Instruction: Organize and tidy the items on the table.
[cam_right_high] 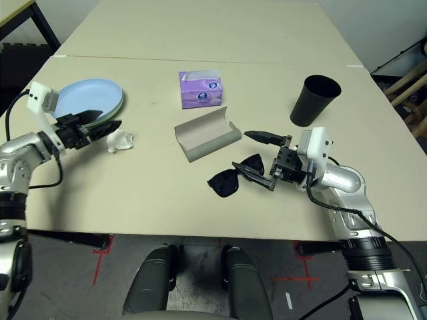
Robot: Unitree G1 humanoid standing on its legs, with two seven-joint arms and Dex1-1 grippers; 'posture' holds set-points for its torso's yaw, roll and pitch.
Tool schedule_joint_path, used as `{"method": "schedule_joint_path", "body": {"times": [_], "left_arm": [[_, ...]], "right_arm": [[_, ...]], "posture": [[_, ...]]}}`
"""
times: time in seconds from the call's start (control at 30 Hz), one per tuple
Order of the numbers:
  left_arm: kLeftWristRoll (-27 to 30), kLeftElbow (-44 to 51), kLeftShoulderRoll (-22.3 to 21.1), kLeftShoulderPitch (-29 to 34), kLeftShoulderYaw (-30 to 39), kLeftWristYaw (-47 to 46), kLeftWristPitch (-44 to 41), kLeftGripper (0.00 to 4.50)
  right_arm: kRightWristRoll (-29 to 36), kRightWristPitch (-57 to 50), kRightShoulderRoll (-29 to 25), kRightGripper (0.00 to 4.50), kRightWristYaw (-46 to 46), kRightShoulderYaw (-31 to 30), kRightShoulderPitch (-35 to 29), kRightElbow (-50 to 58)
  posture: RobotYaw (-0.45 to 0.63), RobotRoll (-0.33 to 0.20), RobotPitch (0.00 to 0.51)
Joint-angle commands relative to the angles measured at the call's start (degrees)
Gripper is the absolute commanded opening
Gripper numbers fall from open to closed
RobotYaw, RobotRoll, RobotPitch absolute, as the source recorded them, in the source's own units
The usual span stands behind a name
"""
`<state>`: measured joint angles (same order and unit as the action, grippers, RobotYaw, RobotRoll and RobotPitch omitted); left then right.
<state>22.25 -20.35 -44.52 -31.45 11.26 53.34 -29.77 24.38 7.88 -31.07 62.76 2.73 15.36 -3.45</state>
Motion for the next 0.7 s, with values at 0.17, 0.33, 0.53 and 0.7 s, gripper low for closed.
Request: {"method": "schedule_joint_path", "body": {"times": [0.17,0.33,0.53,0.7], "left_arm": [[-1.1,1.8,-0.2,2.8,-1.1,0.2,0.2,4.48],[0.1,3.4,0.9,2.9,-1.4,1.2,-0.5,4.48],[-1.0,3.0,1.3,2.6,-4.2,2.9,0.1,4.48],[-3.0,-0.6,1.4,1.7,-6.3,3.8,2.2,4.48]], "right_arm": [[0.2,-0.4,-0.1,4.5,0.1,0.2,-0.3,0.7],[0.0,-0.3,-0.1,4.5,0.1,0.1,-0.1,0.5],[-0.2,-0.3,-0.2,4.5,0.1,-0.1,-0.2,1.0],[-0.1,-0.4,-0.2,4.5,0.1,-0.1,-0.1,1.3]], "posture": [[0.18,0.0,0.169],[0.18,0.0,0.168],[0.17,0.0,0.168],[0.17,0.0,0.167]]}}
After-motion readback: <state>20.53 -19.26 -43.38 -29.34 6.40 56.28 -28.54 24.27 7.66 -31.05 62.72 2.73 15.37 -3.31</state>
